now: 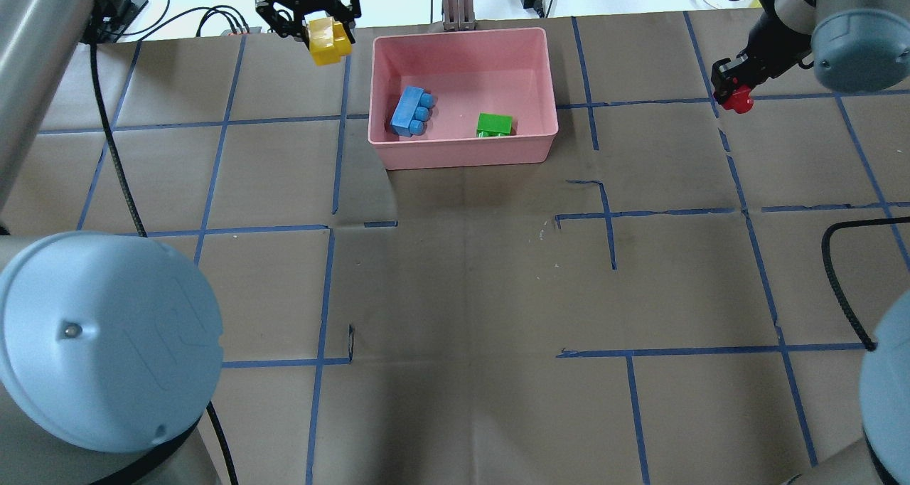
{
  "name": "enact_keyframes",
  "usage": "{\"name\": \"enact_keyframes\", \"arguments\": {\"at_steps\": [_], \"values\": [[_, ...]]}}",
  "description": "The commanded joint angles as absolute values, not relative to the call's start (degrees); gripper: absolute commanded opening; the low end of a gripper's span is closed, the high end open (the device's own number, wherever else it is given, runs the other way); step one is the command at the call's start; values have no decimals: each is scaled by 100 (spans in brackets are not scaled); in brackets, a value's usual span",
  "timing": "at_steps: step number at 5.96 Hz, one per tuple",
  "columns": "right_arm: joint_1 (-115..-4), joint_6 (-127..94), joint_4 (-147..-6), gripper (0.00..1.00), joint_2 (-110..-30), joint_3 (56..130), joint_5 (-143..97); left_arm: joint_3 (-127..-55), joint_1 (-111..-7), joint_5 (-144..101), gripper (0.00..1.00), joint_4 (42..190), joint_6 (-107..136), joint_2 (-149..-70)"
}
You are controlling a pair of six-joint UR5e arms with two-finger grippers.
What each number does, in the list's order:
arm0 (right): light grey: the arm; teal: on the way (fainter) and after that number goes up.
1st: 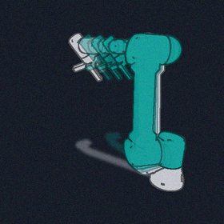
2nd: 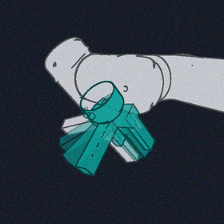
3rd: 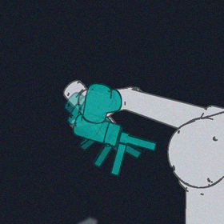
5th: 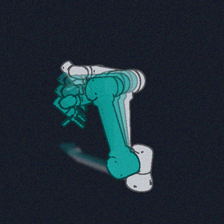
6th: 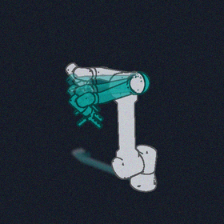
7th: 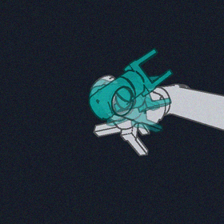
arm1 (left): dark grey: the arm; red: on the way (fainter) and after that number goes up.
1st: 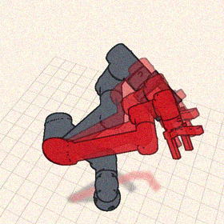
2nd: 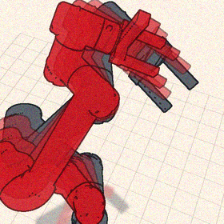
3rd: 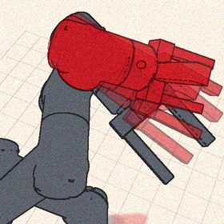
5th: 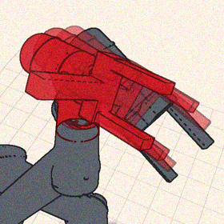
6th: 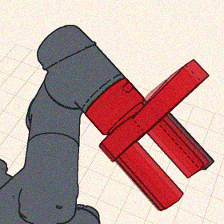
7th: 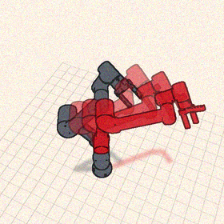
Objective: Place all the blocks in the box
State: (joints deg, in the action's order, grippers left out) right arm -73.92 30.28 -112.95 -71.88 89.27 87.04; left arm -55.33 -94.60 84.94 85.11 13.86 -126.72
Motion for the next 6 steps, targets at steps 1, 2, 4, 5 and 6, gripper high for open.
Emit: {"name": "enact_keyframes", "arguments": {"at_steps": [1, 2, 4, 5, 6], "values": [[-7540, 2420, -10400, 1, -7828, 8930, 8736, -5563, -9886, 8578, 19, 7573, 1878, -13390], [-7672, 1999, -10267, 1, -7962, 8930, 8745, -5581, -9983, 8700, 19, 7071, 1916, -13786], [-7970, 1374, -10248, 2, -7972, 8869, 8745, -5598, -10134, 8894, 52, 7014, 1916, -13808], [-8033, 1275, -10257, 2, -7972, 8842, 8736, -5590, -10151, 8877, 90, 6996, 2281, -13764], [-8077, 1257, -10266, 2, -7972, 8833, 8736, -5555, -10160, 8877, 99, 6935, 2337, -13668]]}}
